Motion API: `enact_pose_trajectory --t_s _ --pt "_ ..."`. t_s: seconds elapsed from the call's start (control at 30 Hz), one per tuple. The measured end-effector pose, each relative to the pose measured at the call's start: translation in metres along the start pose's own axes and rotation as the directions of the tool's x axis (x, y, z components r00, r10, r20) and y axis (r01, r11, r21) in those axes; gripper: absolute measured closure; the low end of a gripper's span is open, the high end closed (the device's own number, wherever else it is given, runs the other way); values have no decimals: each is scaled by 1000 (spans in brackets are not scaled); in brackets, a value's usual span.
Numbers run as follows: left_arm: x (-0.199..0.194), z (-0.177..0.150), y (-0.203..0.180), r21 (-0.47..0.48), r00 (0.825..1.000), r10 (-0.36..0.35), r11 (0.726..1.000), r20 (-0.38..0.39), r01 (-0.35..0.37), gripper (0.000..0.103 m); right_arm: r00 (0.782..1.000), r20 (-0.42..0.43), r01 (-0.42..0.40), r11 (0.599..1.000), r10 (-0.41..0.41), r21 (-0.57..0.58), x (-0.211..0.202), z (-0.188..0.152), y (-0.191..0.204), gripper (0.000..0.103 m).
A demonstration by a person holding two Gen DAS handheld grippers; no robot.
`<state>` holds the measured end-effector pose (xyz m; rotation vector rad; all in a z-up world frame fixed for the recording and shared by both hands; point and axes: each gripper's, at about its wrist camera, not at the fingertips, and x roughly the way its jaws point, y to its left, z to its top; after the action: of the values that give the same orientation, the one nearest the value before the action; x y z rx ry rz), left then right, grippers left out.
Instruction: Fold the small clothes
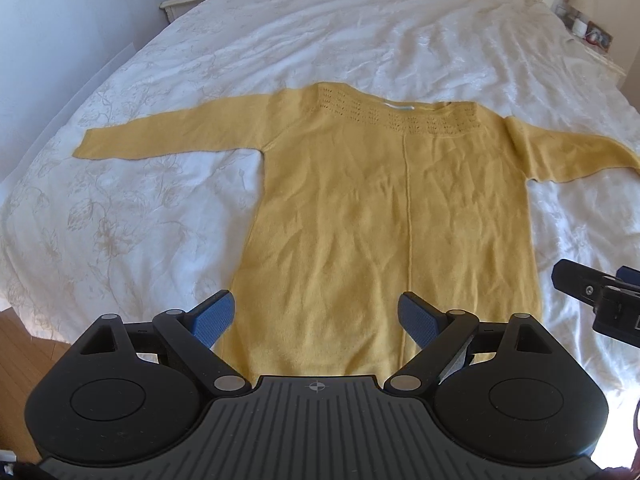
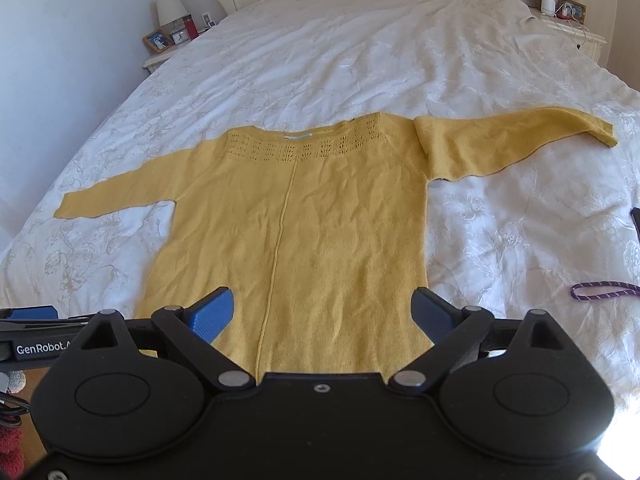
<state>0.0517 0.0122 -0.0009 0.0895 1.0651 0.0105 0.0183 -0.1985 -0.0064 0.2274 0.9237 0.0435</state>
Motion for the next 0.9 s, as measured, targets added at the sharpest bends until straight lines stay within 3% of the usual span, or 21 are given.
enact_pose_trajectory --t_s 0.27,0.43,0.57,0.77,0.9 --pt "36 59 1 89 996 -76 993 38 72 14 993 109 45 997 -53 69 27 47 -4 7" --pt "58 84 2 152 992 -123 982 39 116 24 975 167 124 983 -146 134 35 71 -16 7" --pt "72 100 2 148 990 -130 981 46 122 24 953 196 201 968 -229 151 40 86 -33 7" --pt "69 118 -2 61 984 -135 990 114 129 24 916 253 263 942 -312 208 39 107 -73 4" --pt "57 126 -15 8 976 -99 995 193 99 24 871 358 270 936 -337 227 32 120 -100 1"
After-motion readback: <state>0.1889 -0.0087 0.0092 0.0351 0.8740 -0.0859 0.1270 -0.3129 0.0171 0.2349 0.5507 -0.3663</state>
